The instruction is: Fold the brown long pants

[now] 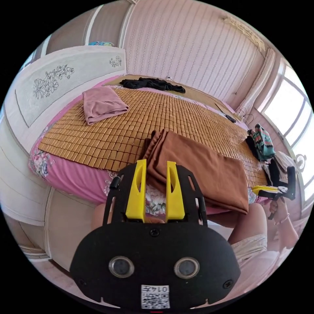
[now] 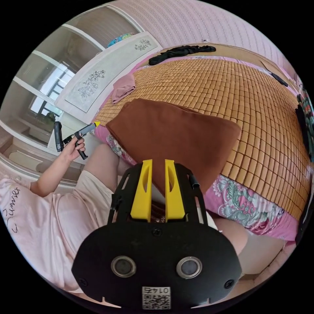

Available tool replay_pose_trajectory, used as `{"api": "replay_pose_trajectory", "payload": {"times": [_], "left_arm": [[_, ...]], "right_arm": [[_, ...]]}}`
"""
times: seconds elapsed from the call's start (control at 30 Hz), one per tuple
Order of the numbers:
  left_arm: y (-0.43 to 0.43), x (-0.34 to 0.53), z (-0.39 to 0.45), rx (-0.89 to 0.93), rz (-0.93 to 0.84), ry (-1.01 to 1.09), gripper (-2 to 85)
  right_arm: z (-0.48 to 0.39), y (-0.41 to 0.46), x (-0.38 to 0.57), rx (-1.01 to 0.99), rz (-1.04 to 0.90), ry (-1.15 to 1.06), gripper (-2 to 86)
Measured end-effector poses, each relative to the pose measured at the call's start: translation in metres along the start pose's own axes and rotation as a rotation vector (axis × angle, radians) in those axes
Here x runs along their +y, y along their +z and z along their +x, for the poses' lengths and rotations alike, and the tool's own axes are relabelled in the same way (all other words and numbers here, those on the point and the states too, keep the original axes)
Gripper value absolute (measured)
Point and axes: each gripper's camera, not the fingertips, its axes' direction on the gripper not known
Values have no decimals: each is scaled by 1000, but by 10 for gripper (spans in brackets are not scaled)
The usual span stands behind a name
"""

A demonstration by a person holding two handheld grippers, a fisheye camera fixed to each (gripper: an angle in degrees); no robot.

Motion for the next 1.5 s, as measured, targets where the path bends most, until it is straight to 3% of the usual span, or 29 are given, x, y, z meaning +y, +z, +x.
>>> {"api": "replay_pose_trajectory", "payload": {"times": [0.1,0.23,0.3,0.43,0.57,0.8,0.9,1.03,1.13,1.2,1.23,1.5], "left_arm": [[16,-9,28,6,-41,69,93],[58,-12,52,-138,-172,128,86],[71,-11,60,-182,-220,153,80],[69,-11,83,-230,-240,245,35],[31,-12,84,-70,-140,177,6],[0,-12,73,-43,-86,137,-5],[21,-1,72,-121,-149,165,-8],[2,-1,71,-85,-100,135,-10],[-2,-4,76,-208,-65,184,-9],[15,-2,62,-251,-132,143,-8],[29,0,53,-220,-190,121,-7],[16,11,46,-50,-121,136,3]], "right_arm": [[-8,12,11,92,-46,33,77],[-39,37,13,258,-35,-57,73],[-51,49,11,317,5,-99,118],[-59,76,-6,308,-82,-101,136],[-65,81,-21,304,-89,-99,136],[-70,85,-42,268,-121,-71,136],[-72,88,-52,240,-137,-59,139],[-82,77,-66,213,-146,-58,151],[-89,71,-73,265,-109,-79,153],[-86,79,-78,267,-135,-78,155],[-81,86,-81,255,-160,-64,156],[-80,92,-96,297,-208,-81,147]]}}
